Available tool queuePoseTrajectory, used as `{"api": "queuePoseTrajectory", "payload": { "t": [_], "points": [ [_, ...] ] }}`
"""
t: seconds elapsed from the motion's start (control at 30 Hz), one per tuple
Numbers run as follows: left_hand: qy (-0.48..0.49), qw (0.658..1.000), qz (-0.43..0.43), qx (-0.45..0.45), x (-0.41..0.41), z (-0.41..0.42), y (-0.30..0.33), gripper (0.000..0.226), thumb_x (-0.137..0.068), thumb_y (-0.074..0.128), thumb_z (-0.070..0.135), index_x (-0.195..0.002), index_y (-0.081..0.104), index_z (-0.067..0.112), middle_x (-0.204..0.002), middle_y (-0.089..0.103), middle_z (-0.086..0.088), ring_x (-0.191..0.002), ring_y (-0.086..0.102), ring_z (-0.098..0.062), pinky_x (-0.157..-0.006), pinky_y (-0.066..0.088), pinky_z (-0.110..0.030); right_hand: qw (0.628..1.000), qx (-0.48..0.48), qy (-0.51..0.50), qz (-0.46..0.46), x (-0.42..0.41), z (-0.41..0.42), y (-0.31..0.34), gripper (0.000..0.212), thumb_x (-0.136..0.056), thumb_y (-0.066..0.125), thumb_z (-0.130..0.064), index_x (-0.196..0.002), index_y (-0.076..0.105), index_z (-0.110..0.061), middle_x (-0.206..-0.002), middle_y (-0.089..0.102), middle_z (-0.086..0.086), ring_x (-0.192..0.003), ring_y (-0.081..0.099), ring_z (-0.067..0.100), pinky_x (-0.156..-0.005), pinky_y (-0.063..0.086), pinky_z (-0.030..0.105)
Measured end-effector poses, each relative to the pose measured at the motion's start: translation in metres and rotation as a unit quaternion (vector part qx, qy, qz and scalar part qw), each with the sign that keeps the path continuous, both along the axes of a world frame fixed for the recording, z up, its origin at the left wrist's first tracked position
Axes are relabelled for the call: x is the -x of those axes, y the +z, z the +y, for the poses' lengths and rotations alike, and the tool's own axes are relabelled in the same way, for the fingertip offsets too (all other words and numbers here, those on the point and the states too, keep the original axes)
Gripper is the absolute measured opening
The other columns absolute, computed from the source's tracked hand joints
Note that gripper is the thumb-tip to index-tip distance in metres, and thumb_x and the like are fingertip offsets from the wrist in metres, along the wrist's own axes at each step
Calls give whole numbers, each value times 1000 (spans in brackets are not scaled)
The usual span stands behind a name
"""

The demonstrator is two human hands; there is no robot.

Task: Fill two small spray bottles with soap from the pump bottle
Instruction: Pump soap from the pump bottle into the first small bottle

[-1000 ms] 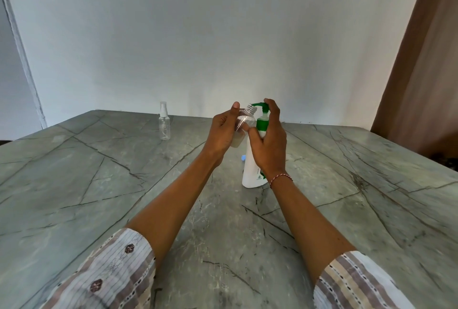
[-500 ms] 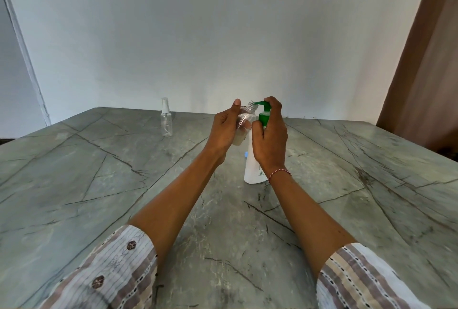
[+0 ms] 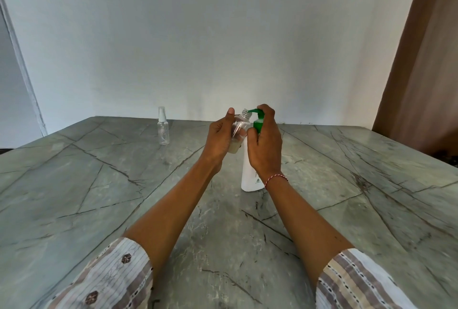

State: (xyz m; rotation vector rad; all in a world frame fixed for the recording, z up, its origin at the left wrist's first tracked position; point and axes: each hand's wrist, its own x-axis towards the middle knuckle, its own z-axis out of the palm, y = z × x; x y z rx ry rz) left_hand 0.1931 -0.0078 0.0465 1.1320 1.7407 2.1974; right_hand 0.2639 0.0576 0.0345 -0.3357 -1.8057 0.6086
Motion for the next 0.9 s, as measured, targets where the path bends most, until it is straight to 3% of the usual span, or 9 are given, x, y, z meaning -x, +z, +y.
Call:
{"api": "queuePoseTrajectory", "payload": {
  "t": [0.17, 0.4, 0.47, 0.63, 0.73, 0.9],
  "points": [
    [0, 1000, 1, 6, 2, -2, -4, 39, -95, 36, 47, -76, 65, 30, -61, 68, 14, -52, 62, -1, -50, 51, -15, 1000, 0, -7, 4, 2, 0, -2, 36, -89, 47, -5, -125, 43, -9, -117, 59, 10, -98, 58, 27, -88, 48, 51],
    [2, 1000, 9, 12, 1, 0, 0, 39, -95, 35, 47, -76, 66, 33, -62, 68, 16, -54, 62, -1, -51, 49, -14, 1000, 10, 18, 17, -2, 1, -4, 57, -89, 50, -7, -142, 29, -15, -131, 52, 11, -109, 56, 26, -92, 49, 50],
    [11, 1000, 10, 14, 2, 0, -1, 38, -95, 34, 47, -76, 64, 33, -60, 68, 18, -54, 63, 0, -52, 50, -13, 1000, 4, 25, 19, -3, 1, -6, 61, -87, 52, -15, -143, 27, -16, -133, 49, 12, -113, 53, 26, -95, 47, 49],
    [14, 1000, 8, 4, 8, -4, 0, 42, -96, 32, 47, -78, 65, 30, -59, 68, 13, -54, 62, 2, -50, 48, -10, 997, -54, -4, -53, -6, 4, -12, 87, -71, 62, -40, -145, 19, -25, -129, 48, 9, -112, 49, 25, -94, 46, 49],
    [14, 1000, 7, 4, 10, -5, 2, 40, -96, 33, 46, -79, 64, 29, -58, 68, 10, -55, 63, -1, -51, 51, -15, 991, -62, -20, -113, -7, 9, -15, 102, -68, 72, -41, -141, 1, -40, -129, 46, 10, -115, 47, 27, -88, 47, 42],
    [12, 1000, 6, 5, 6, -3, 4, 34, -96, 36, 43, -80, 64, 32, -61, 66, 18, -56, 62, 7, -47, 45, -7, 992, -54, -21, -113, -5, 12, -13, 106, -66, 78, -37, -133, -3, -49, -128, 49, 10, -114, 47, 27, -84, 48, 42]
  ]
}}
